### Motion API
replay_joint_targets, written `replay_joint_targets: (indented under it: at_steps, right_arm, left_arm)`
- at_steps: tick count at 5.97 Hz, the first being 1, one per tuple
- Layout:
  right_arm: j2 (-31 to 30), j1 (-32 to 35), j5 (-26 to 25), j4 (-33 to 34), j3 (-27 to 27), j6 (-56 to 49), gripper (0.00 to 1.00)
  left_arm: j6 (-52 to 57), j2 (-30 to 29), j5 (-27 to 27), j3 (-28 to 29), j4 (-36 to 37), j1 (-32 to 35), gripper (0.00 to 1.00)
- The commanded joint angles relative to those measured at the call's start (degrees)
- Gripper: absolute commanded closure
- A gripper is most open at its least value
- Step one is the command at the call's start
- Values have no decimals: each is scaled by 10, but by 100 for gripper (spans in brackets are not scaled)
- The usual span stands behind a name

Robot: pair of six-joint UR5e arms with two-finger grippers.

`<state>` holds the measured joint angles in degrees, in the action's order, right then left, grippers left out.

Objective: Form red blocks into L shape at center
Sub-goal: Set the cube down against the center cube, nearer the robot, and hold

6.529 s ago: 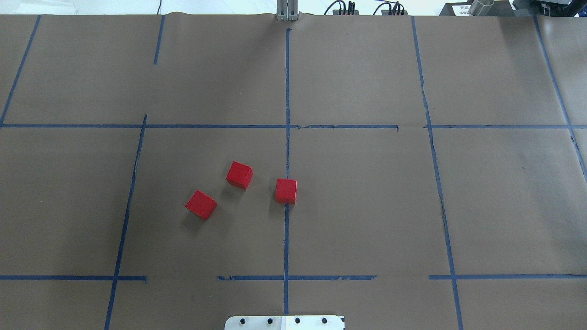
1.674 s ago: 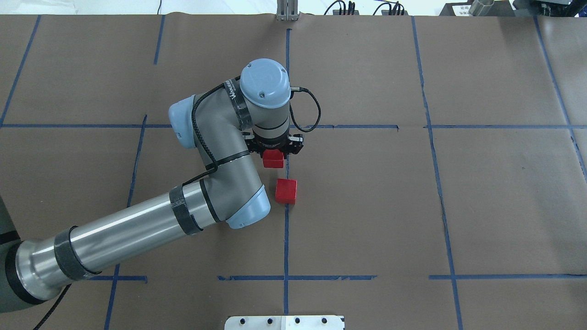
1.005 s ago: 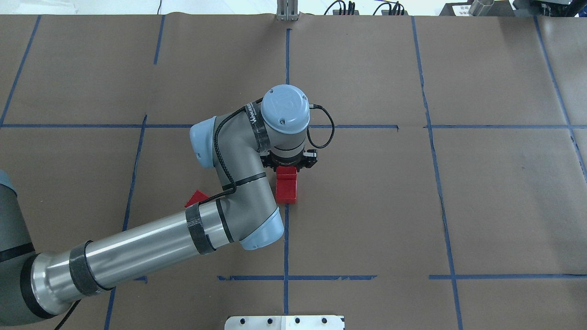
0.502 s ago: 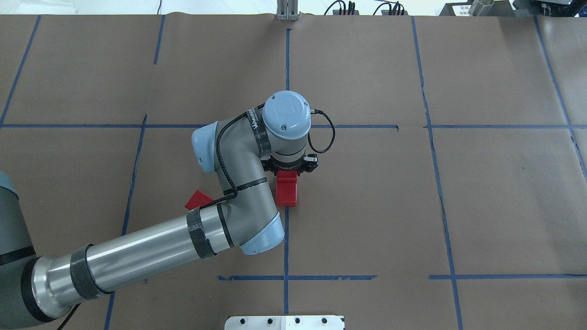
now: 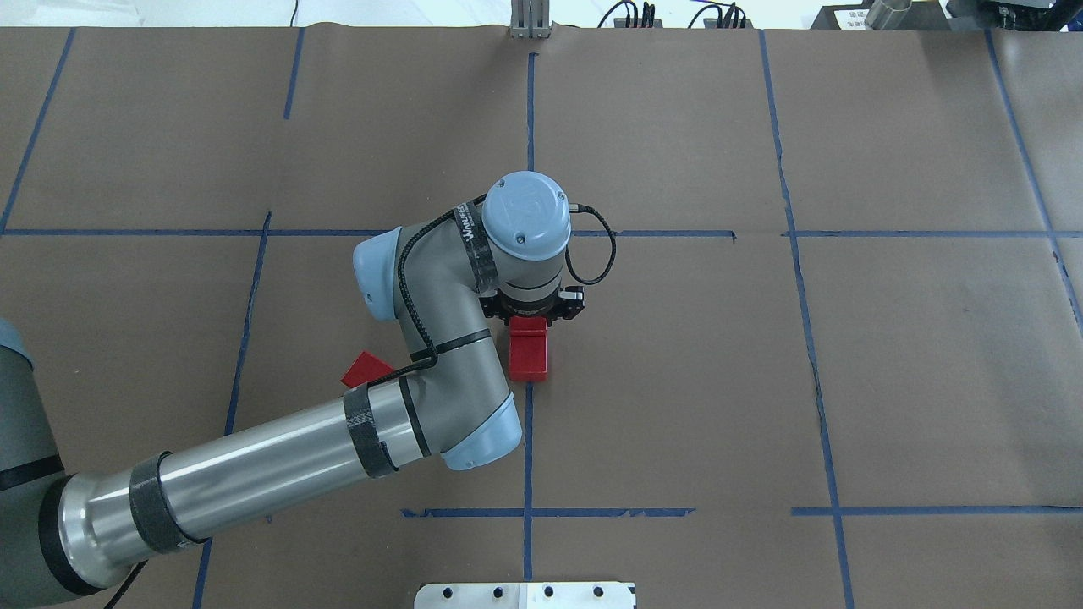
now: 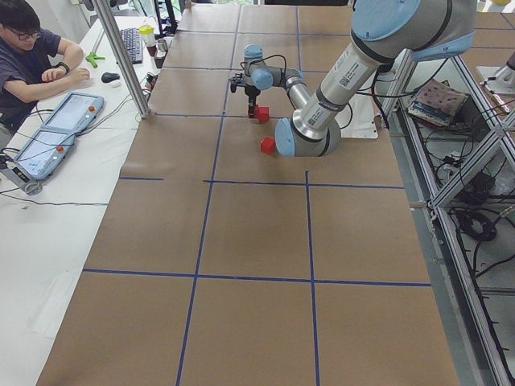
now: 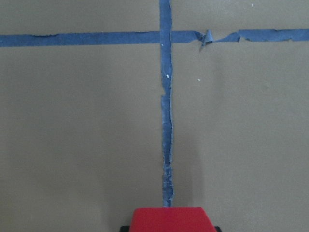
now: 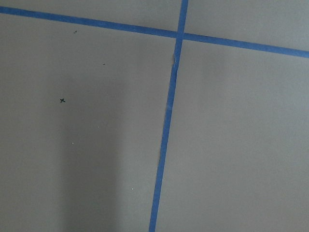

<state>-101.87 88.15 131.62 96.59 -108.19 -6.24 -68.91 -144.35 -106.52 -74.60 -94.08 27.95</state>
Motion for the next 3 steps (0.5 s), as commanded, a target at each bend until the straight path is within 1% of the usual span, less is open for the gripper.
replay_joint_targets:
  at_steps: [1,3]
  right_arm:
    - [0,0,0,0,0,0,0]
    - [0,0,0,0,1,0,0]
  left_arm:
    - [0,0,0,2,-6,-1,92]
    - [1,3,1,9,-18,-1,92]
